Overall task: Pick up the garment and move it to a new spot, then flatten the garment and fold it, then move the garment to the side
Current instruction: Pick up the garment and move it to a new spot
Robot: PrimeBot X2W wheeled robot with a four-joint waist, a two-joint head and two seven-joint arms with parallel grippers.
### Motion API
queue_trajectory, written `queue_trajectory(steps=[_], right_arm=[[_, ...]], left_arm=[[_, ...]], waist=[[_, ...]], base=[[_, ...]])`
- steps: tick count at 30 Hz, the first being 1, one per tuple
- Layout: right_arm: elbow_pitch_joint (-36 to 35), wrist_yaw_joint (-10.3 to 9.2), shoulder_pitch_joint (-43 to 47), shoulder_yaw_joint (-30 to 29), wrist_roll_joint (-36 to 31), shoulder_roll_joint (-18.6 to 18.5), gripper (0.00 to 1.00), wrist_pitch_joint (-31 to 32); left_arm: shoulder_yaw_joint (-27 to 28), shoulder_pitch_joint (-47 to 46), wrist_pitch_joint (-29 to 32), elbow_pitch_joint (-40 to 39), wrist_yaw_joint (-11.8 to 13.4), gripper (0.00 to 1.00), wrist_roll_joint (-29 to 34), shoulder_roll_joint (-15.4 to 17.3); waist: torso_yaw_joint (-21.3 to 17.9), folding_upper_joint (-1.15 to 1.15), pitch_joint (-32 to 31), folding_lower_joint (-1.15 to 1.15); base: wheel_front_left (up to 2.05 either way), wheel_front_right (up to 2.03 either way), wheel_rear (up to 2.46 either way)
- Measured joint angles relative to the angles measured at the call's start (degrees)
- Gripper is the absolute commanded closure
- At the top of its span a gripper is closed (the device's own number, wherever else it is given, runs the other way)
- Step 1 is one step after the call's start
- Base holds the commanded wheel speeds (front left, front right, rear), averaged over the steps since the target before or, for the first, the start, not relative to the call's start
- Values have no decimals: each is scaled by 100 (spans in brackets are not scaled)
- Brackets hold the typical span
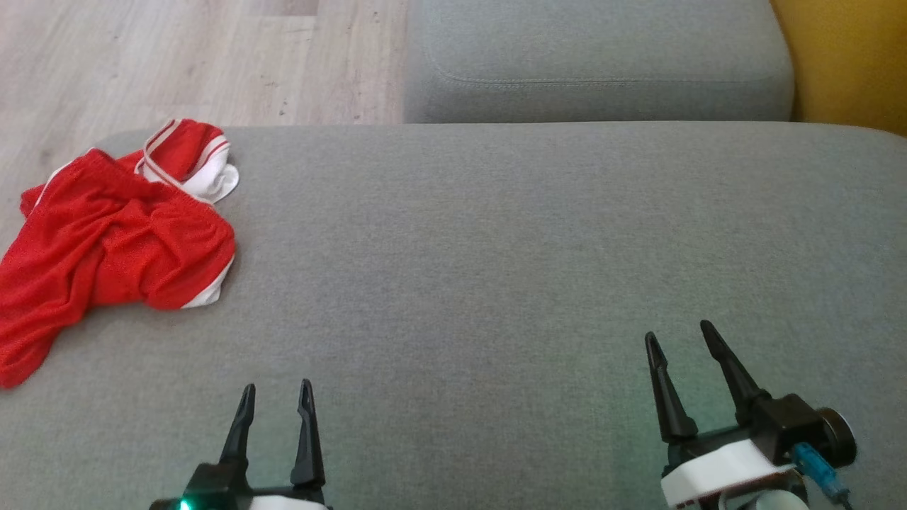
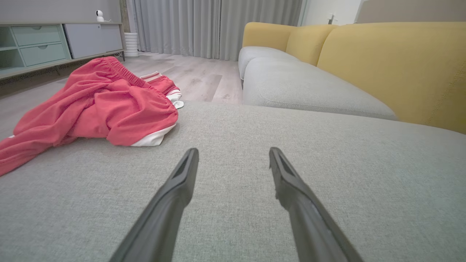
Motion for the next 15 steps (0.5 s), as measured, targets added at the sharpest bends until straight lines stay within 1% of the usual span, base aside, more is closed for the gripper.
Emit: queue_trajectory(steps=[4,7,10,15], right_arm=[[23,0,1,-59,37,0,0,0],[23,0,1,-92,40,0,0,0],[22,0,1,-112,40,0,0,0],[11,0,1,-125,40,-1,0,0]], left_arm=[[-25,-2,0,-9,7,0,-42,19],[-30,-4,0,-35,31,0,-42,43],[-26,-7,0,-67,37,0,-52,65],[-19,-11,1,-131,88,0,-91,110]], waist=[[109,0,2,0],[262,0,3,0],[485,0,10,0],[980,0,28,0]], base=[[0,0,0],[0,0,0],[0,0,0],[0,0,0]])
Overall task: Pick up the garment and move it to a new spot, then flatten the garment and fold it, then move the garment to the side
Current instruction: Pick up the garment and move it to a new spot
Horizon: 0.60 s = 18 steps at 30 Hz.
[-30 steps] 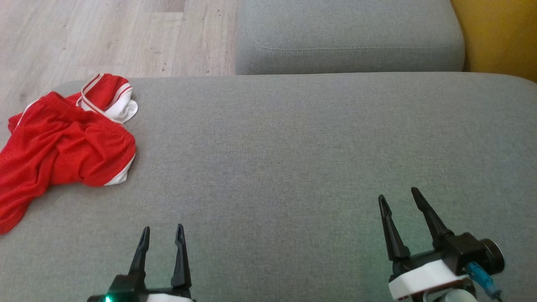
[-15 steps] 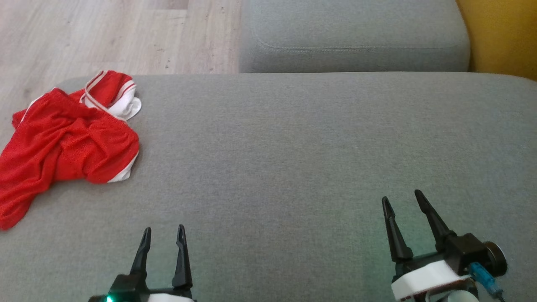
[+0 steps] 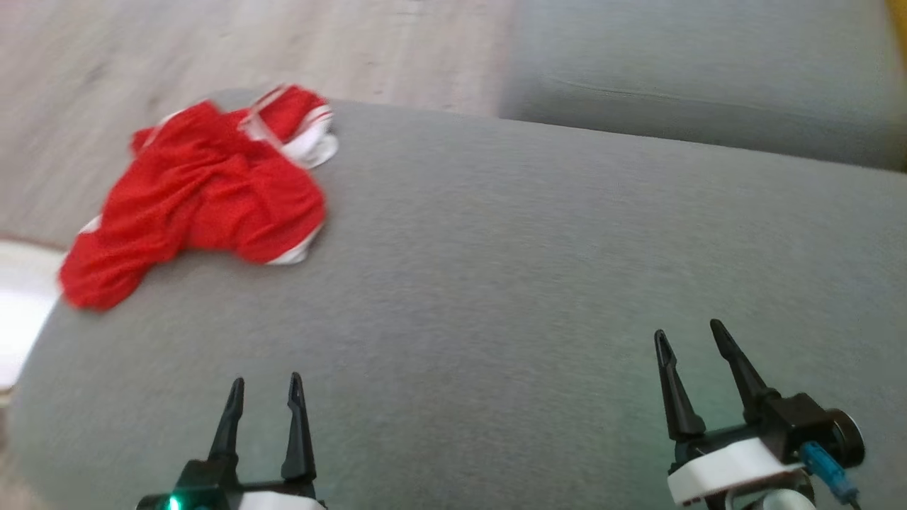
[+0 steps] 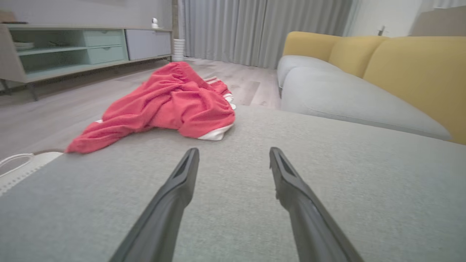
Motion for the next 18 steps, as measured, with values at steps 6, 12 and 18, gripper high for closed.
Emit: queue_trajectory(steps=[6,12,18], right_arm=[[-22,0,-7,-11,-1,0,0,-1],[-16,0,-14,47,0,-1,0,-1],[79,0,-156,246,0,-1,0,0]], left_arm=[[32,-1,0,-112,38,0,0,33],[132,4,2,-200,94,0,-58,78],[278,99,-10,-375,216,0,-147,116]], waist=[[699,0,45,0],[1357,0,67,0],[1635,0,140,1]], base=[[0,0,0],[0,0,0],[0,0,0]])
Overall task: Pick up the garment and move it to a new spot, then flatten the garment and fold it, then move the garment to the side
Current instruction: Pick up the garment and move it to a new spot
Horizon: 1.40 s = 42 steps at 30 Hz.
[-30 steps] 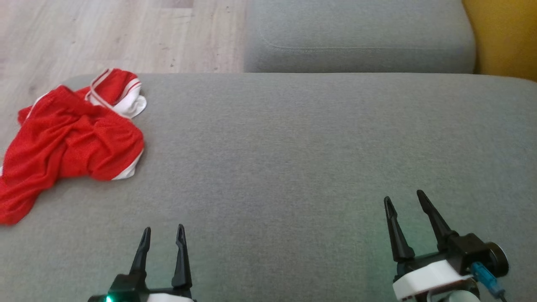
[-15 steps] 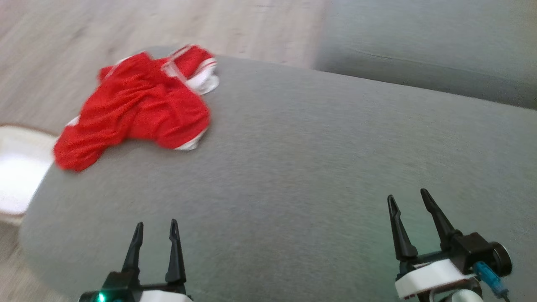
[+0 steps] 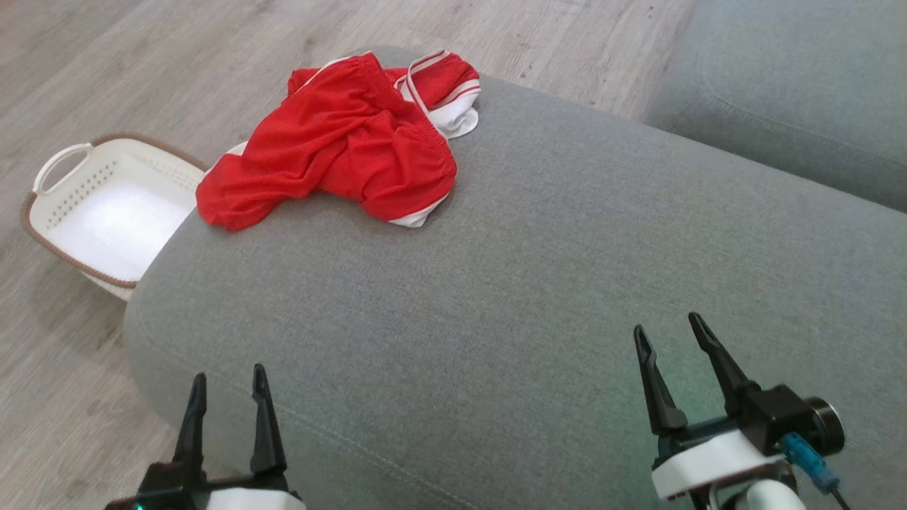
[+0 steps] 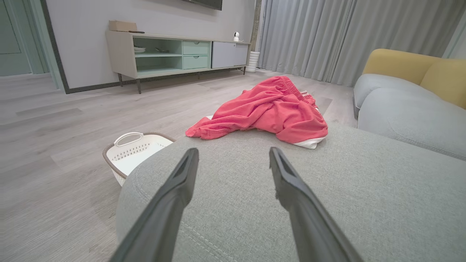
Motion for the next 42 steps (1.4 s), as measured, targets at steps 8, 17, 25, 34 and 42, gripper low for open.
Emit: queue_trajectory(steps=[8,17,25,34,42], right_arm=[[-40,0,-41,-68,-1,0,0,0],[-379,0,-90,-309,-298,-1,0,-1],[-835,0,-522,-512,-809,-10,0,136],[-1454,0,-1085,-291,-1315,-31,0,508],[-1996,0,-1168,-231,-1504,-42,0,735]], left_arm=[[115,14,-1,-280,5,0,-2,253],[787,-923,599,-1659,36,0,-4,1067],[1348,-3499,1605,-1447,-416,0,-557,2007],[1077,-5681,2475,734,-867,0,-708,2527],[619,-6239,2947,2246,-1021,0,-788,2215]], waist=[[-31,0,-15,-1],[-272,0,283,-1],[-697,0,981,0],[-1268,0,1980,1],[-1743,0,2854,2]], base=[[0,0,0],[0,0,0],[0,0,0],[0,0,0],[0,0,0]])
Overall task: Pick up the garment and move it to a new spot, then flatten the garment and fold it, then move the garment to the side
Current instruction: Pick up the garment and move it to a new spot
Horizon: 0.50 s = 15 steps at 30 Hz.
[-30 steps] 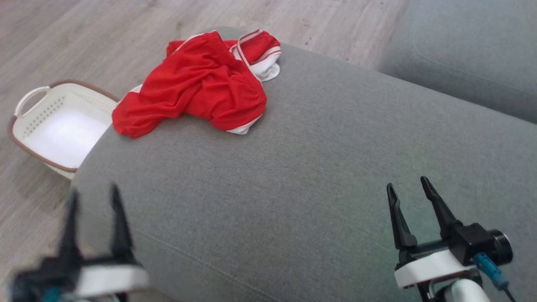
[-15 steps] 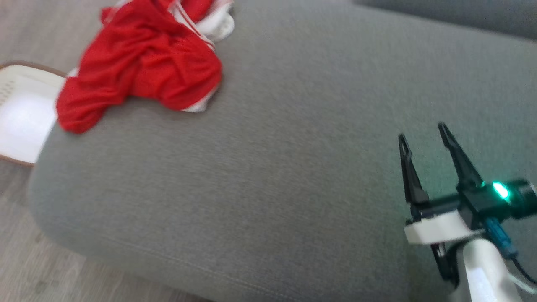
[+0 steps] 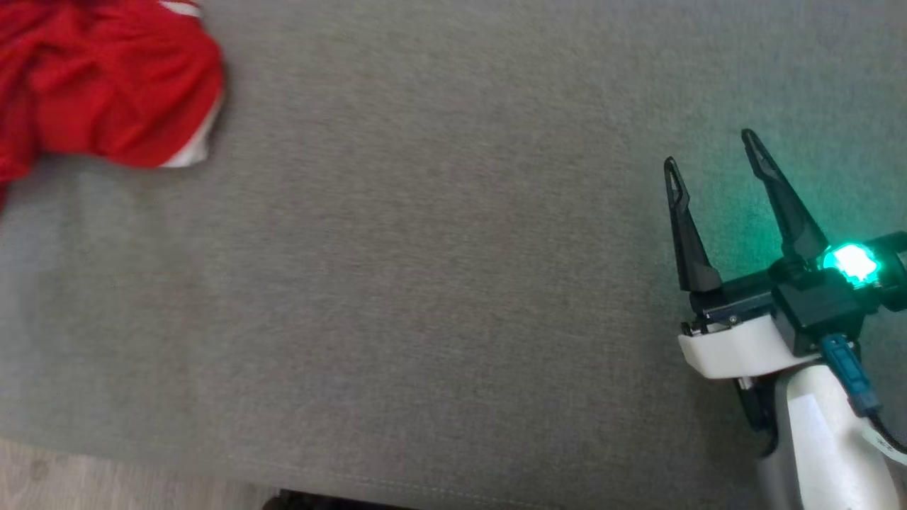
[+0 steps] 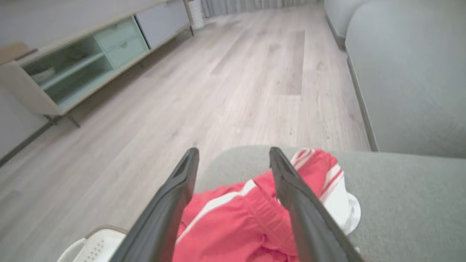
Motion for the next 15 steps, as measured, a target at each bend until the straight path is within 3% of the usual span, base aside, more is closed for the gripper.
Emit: queue_trajectory(steps=[8,13,14,15], right_arm=[[-137,0,-1,-13,-9,0,0,7],[-123,0,-11,-13,32,-1,0,3],[-108,0,-16,-11,47,-1,0,-2],[-77,0,-21,-9,54,-1,0,-3]], left_arm=[[-126,-333,288,971,-25,0,-23,-52],[-253,-461,638,1443,216,0,148,-31],[-267,-466,711,1496,219,13,149,-13],[-281,-466,768,1550,219,54,153,0]], waist=[[-307,0,556,-1],[-345,0,590,-2],[-339,0,572,-3],[-332,0,551,-3]], base=[[0,0,0],[0,0,0],[0,0,0],[0,0,0]])
